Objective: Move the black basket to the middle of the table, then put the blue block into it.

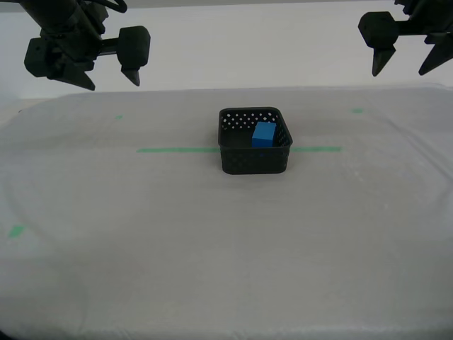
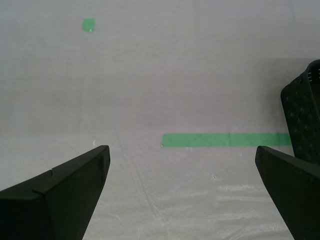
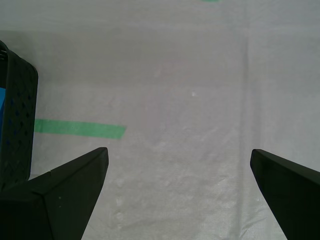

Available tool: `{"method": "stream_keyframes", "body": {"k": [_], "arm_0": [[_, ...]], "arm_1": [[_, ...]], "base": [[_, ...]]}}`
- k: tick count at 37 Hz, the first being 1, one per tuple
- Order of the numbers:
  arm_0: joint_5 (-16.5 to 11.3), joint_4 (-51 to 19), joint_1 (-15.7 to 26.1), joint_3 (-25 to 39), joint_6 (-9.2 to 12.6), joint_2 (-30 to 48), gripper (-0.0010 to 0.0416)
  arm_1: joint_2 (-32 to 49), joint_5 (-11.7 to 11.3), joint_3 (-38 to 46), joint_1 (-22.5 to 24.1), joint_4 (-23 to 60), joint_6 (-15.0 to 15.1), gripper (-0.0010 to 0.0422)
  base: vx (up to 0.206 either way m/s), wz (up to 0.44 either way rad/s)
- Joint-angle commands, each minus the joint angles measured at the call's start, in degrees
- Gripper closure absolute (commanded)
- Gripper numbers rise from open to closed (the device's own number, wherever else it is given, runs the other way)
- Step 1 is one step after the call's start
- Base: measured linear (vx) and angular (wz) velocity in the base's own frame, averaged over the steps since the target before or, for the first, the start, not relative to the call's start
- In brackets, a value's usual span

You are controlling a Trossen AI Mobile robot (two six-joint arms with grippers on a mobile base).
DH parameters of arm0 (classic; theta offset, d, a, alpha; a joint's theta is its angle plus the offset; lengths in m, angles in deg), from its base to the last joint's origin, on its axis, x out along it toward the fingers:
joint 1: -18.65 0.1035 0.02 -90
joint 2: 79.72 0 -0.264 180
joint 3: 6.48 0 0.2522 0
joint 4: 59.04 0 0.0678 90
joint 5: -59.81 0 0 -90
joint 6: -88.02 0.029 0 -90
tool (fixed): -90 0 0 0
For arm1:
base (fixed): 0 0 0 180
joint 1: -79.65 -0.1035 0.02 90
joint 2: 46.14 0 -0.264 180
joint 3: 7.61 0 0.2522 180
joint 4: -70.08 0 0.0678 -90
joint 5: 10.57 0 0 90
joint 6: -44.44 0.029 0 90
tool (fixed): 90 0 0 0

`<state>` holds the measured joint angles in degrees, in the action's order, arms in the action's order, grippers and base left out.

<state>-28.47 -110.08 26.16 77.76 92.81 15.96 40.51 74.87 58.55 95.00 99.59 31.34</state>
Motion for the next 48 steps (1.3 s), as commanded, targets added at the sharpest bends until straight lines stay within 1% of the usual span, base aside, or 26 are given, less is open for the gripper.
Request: {"method": "stream_keyframes", "body": {"k": [1,48], "arm_0": [[-0.11,0.00,0.02,0.02,0.09,0.02,0.0007],[-0.11,0.02,0.04,0.02,0.09,0.02,0.0007]], "arm_1": [[0.00,0.15,0.00,0.00,0.00,0.11,0.0012],[0.00,0.15,0.02,0.00,0.00,0.11,0.0012]], "base": [[0.000,0.000],[0.000,0.000]]}}
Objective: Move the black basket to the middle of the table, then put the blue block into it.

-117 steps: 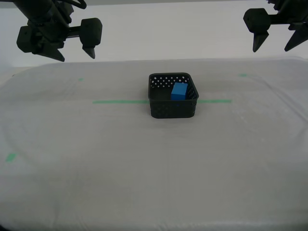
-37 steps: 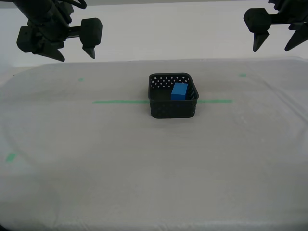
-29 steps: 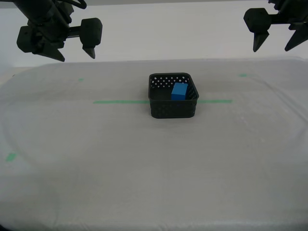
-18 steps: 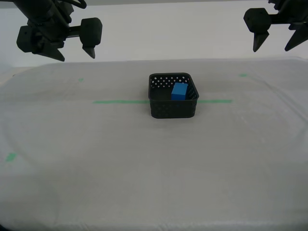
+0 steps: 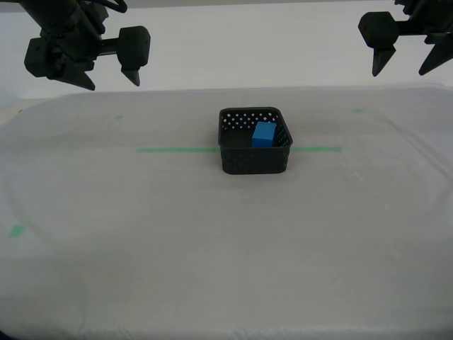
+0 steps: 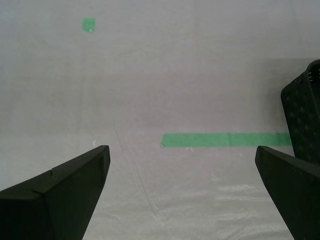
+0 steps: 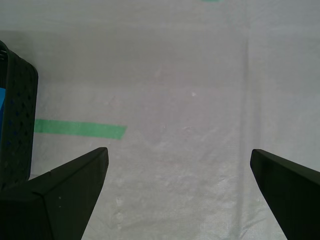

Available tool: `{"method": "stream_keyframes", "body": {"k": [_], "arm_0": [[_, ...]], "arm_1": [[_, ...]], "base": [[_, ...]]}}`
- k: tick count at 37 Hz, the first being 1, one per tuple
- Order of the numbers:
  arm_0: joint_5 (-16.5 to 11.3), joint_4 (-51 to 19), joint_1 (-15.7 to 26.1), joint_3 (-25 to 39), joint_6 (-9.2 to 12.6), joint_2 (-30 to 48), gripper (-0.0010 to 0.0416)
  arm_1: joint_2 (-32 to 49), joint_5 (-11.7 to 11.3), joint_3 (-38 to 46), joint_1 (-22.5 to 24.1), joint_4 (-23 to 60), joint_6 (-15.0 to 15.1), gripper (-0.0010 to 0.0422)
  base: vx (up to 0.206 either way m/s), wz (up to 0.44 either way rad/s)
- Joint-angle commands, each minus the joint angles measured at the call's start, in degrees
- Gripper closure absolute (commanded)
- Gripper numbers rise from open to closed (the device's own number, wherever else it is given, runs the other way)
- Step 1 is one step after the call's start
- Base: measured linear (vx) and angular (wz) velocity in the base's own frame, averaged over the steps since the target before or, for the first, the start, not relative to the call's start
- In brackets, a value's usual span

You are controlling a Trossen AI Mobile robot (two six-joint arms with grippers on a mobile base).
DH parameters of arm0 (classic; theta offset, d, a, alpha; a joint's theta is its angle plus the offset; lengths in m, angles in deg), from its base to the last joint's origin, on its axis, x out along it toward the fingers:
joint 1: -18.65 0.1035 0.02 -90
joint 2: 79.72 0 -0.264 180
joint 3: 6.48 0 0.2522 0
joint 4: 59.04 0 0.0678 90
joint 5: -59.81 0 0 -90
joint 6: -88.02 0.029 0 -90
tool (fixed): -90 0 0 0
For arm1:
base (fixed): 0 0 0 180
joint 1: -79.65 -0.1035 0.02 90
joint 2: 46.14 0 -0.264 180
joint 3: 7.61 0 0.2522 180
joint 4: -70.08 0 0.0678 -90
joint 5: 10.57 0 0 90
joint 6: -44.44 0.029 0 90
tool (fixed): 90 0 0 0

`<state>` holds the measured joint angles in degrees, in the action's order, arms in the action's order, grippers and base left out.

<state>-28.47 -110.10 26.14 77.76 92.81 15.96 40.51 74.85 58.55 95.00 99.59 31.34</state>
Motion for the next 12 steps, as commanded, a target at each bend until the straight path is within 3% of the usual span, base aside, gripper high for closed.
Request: {"method": "stream_keyframes", "body": {"k": [1,12], "arm_0": [[-0.11,0.04,0.04,0.02,0.09,0.02,0.0007],[-0.11,0.04,0.04,0.02,0.09,0.02,0.0007]], "arm_1": [[0.00,0.17,0.02,0.00,0.00,0.11,0.0012],[0.00,0.17,0.02,0.00,0.00,0.11,0.0012]], "base": [[0.000,0.000],[0.000,0.000]]}}
